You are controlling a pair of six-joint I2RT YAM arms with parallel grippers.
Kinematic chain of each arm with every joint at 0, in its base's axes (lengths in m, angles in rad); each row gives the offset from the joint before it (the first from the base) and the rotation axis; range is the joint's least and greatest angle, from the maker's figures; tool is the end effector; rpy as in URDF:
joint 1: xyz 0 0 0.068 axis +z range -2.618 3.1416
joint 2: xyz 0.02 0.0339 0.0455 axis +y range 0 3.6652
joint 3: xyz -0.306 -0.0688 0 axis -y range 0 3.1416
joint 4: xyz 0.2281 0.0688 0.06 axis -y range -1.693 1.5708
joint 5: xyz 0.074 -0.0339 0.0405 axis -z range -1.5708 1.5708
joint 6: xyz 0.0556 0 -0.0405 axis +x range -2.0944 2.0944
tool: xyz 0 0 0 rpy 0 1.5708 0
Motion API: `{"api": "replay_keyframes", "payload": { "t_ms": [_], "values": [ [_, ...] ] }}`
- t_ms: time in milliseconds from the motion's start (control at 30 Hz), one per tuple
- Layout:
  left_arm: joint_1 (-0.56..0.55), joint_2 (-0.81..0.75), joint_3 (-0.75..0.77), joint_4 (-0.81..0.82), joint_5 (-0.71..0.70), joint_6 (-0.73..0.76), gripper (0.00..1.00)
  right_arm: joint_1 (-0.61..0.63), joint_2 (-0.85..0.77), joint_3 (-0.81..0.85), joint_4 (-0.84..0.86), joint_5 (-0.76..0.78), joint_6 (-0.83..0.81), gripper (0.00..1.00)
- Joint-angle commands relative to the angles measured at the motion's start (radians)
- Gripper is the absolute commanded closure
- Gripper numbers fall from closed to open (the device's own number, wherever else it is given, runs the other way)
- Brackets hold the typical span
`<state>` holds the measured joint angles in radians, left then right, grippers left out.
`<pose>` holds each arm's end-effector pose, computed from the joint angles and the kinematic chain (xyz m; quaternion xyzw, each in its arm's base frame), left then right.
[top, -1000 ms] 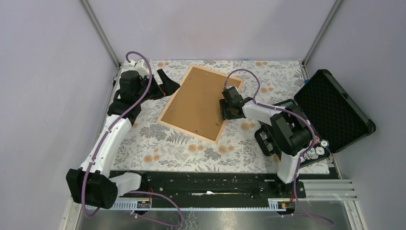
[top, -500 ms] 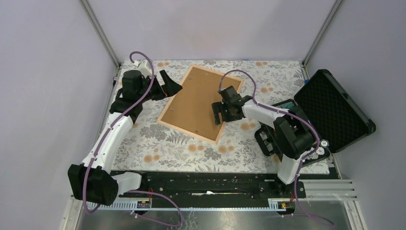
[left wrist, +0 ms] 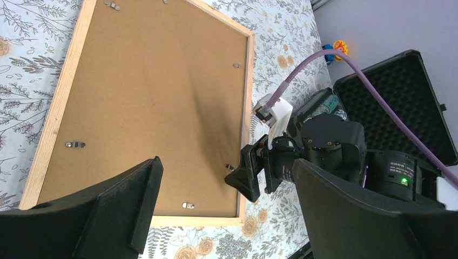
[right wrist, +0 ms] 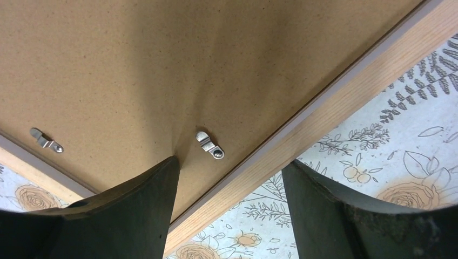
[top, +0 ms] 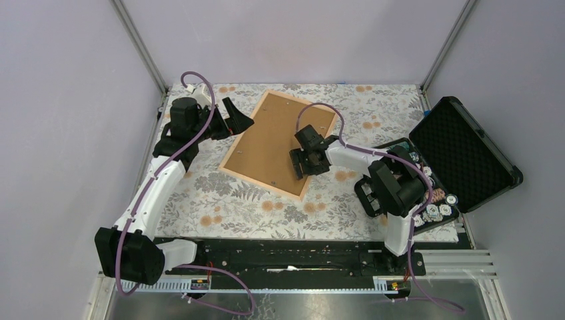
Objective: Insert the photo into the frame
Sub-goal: Install the photo frame at the center of the board.
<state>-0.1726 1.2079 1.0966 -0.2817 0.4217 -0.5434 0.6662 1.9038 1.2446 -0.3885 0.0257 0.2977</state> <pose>0.2522 -0.0671 0.3861 -0.0356 0.8206 -0.3533 0.4477 0.3168 0.2472 0.1982 -0.1737 0.9502 0.1088 0.2349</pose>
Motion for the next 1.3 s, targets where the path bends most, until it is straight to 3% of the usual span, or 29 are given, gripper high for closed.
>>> {"api": "replay_keyframes", "payload": {
  "t_ms": [0,400,767,933,1200,1267],
  "values": [
    [0.005,-0.011,0.004,0.054,0.015,0.002,0.01,0.026,0.023,0.051,-0.019,0.078,0.033,0.24],
    [0.004,-0.021,0.000,0.055,0.007,0.001,0.01,0.026,0.088,0.118,-0.029,0.171,0.080,0.33],
    [0.003,-0.025,-0.002,0.059,0.009,0.002,0.01,0.024,0.119,0.166,-0.031,0.173,0.114,0.25],
    [0.003,-0.022,-0.003,0.060,0.009,0.003,0.01,0.024,0.136,0.184,-0.040,0.189,0.121,0.35],
    [-0.002,-0.024,-0.004,0.063,0.016,0.004,0.01,0.023,0.156,0.191,-0.063,0.203,0.154,0.62],
    [-0.001,-0.021,-0.005,0.063,0.006,0.009,0.01,0.022,0.160,0.198,-0.080,0.192,0.182,0.74]
  ]
}}
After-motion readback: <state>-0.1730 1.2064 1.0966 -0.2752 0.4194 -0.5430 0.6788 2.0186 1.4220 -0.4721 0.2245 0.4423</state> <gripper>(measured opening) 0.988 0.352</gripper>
